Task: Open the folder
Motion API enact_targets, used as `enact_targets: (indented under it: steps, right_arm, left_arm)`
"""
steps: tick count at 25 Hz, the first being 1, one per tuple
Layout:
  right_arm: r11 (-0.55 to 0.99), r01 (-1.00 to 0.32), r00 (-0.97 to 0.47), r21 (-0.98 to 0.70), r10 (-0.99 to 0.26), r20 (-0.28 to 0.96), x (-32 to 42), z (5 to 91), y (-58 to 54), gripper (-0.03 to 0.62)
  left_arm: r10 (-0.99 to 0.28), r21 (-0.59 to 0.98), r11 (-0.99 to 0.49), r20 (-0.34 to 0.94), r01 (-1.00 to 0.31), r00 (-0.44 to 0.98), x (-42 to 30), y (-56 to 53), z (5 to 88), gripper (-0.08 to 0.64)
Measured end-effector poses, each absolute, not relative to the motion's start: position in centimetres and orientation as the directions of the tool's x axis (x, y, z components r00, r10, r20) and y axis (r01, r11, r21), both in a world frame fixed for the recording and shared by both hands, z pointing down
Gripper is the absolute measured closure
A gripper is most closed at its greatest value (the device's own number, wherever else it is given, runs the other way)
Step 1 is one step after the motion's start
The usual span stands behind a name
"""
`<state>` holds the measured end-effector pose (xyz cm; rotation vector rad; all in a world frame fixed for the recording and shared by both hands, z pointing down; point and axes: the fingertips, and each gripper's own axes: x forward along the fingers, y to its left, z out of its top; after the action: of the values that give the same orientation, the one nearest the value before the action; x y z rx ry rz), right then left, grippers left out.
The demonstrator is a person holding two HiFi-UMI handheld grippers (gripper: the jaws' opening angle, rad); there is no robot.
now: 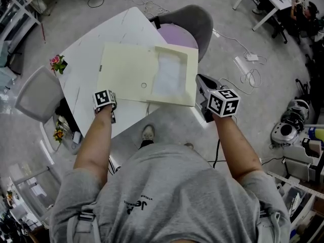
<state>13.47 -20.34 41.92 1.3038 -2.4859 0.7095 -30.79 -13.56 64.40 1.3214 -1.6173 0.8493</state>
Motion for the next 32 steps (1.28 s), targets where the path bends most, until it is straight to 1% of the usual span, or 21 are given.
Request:
enact_targets:
  steps: [32]
  right_arm:
    - [0.475, -0.833, -0.553, -0.284, -0.693, 0.463, 13.2, 43.1, -21.1, 0.591]
  left_arm:
    - [-0.396, 0.009, 0.193, 0.916, -0.981, -0.07, -30.8, -13.8, 64.5, 0.232]
